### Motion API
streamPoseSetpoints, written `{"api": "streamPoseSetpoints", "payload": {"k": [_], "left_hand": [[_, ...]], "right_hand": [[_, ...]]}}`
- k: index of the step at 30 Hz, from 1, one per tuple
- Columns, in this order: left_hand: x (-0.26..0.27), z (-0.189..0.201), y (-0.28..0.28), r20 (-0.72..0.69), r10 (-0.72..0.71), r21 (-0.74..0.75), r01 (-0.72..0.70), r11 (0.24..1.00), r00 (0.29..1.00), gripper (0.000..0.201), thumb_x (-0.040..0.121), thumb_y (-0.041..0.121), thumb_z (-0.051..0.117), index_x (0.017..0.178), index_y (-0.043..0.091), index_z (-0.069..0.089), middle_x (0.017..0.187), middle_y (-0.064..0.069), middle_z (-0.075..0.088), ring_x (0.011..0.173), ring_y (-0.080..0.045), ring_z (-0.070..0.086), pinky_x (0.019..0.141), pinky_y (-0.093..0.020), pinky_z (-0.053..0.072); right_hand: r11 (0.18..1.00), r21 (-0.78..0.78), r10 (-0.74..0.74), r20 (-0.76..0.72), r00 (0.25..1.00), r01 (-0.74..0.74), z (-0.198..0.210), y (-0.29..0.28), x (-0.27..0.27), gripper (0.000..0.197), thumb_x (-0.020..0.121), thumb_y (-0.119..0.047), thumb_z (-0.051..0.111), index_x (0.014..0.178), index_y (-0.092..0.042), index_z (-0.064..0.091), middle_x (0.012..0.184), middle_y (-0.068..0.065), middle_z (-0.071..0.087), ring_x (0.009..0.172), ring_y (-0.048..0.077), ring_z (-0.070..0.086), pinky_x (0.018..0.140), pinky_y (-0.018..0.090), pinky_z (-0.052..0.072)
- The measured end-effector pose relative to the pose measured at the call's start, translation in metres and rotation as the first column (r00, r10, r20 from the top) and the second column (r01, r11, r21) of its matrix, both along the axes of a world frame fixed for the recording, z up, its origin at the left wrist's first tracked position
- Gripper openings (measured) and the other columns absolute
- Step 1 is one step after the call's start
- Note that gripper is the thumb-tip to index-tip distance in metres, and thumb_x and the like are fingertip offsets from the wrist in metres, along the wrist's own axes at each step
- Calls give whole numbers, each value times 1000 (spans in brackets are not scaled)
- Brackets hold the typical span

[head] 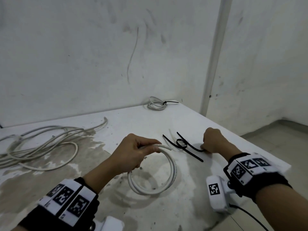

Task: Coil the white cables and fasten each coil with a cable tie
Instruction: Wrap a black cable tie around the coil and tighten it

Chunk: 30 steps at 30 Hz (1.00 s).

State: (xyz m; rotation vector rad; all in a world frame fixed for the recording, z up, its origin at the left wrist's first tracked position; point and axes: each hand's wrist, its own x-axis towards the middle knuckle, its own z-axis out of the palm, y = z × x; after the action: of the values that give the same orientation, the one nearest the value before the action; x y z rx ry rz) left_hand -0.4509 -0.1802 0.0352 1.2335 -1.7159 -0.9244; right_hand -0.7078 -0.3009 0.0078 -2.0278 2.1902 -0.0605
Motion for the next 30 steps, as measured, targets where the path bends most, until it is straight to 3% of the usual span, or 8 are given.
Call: {"api": "streamPoseSetpoints", "payload": {"k": [2,5,7,11,14,16,23,30], "left_hand": [[0,1,2,-8,-6,8,6,1000,1000,17,88,14,62,91,23,76,38,8,42,32,-8,28,37,-16,28],[6,7,6,-19,-17,1,17,1000,1000,17,90,11,59,97,17,73,33,11,44,30,-6,27,36,-16,26],[15,11,9,-48,-17,-13,16,1000,999,18,91,9,56,101,13,71,33,11,48,28,-4,26,35,-14,24],[37,19,12,-153,2,-71,-13,997,988,19,89,9,57,101,9,72,32,9,42,26,-6,26,35,-11,24],[49,25,14,-196,21,-129,-47,990,980,21,82,19,61,98,14,74,33,6,38,26,-8,27,35,-10,24],[60,28,16,-185,57,-168,-89,982,981,19,84,18,62,97,17,75,33,5,36,26,-9,27,36,-11,24],[105,34,25,-128,225,-181,-246,952,966,19,89,11,59,95,20,74,29,7,40,26,-8,28,35,-11,25],[135,38,25,-136,366,-212,-388,897,921,16,87,14,62,92,23,75,33,7,48,26,-9,35,35,-13,29]], "right_hand": [[999,-21,-30,31,999,30,-2,-3,0,36,81,-10,57,57,-14,31,63,5,33,50,14,36,43,20,22],[983,-154,-72,174,982,100,11,0,4,5,75,-4,56,72,0,54,77,15,57,65,26,58,55,22,44],[940,-324,-19,255,967,104,25,5,14,15,76,-4,58,90,-1,64,93,17,64,83,34,63,68,30,50],[656,-745,336,139,932,-126,60,31,66,12,81,-7,59,87,-10,68,83,13,70,79,37,63,64,34,49],[391,-776,659,-139,740,-494,71,46,111,9,75,-8,62,79,-11,70,71,8,70,60,33,65,50,38,53],[322,-745,803,-111,585,-584,75,55,140,7,75,-6,64,77,-9,71,67,6,69,55,27,64,50,36,53],[622,-663,782,499,374,-417,89,70,195,13,77,0,70,78,-13,73,68,-6,70,61,7,69,62,31,57],[588,-691,808,526,267,-420,91,81,240,14,76,-5,72,73,-18,71,72,-5,72,67,6,71,66,21,57]]}}
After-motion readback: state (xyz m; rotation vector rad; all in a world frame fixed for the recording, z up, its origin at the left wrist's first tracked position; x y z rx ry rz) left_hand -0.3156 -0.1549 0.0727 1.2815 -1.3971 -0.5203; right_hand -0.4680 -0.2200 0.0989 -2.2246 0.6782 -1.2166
